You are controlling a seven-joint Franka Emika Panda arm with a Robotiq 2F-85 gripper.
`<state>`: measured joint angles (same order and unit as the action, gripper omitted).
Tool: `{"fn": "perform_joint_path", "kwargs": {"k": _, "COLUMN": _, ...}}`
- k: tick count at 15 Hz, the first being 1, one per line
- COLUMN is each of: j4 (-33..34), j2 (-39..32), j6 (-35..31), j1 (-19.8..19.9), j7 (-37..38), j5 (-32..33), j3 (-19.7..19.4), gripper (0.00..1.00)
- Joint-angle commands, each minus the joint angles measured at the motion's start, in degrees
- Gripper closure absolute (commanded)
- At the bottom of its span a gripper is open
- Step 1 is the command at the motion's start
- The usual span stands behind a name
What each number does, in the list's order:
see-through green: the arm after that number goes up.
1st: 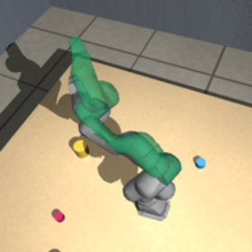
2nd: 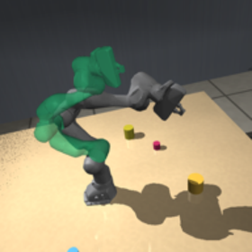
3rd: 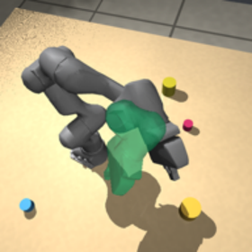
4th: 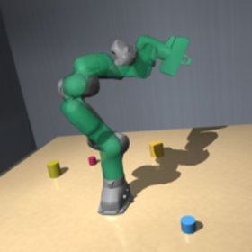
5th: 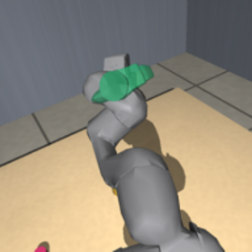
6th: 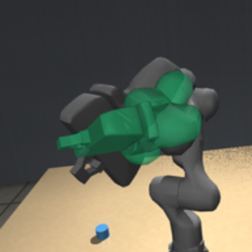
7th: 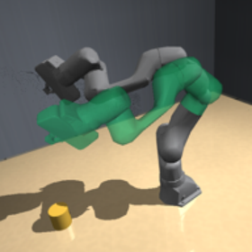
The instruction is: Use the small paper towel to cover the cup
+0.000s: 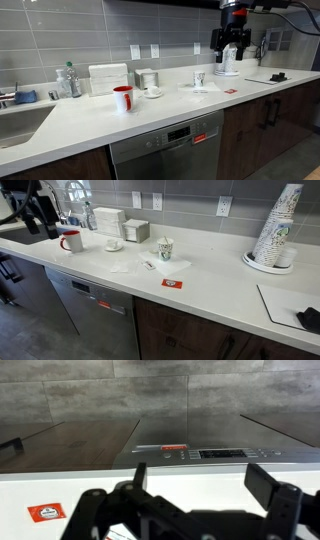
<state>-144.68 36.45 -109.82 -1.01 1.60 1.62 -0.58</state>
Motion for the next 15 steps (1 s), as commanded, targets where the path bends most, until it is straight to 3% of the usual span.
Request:
{"fn": "perform_joint_path", "kwargs": {"k": 1, "j4": 0.12, "j2": -0.03, "j6": 0.14, "j1": 0.45, "j7": -0.21, "j5": -0.26, "j3": 0.39, "gripper": 0.00}}
{"fn": "perform_joint_path", "kwargs": {"k": 9, "j4": 7.10, "j2": -6.41, "j6": -5.42, "j1": 2.88, "j7": 17.77, "j5": 2.71, "j3": 9.24, "gripper": 0.00}}
{"fn": "perform_joint_path", "kwargs": {"k": 15, "j4": 18.16, "j2": -19.35, "j6": -6.67, "j1": 4.55, "j7": 25.50, "j5": 7.56, "j3": 11.37, "gripper": 0.00}}
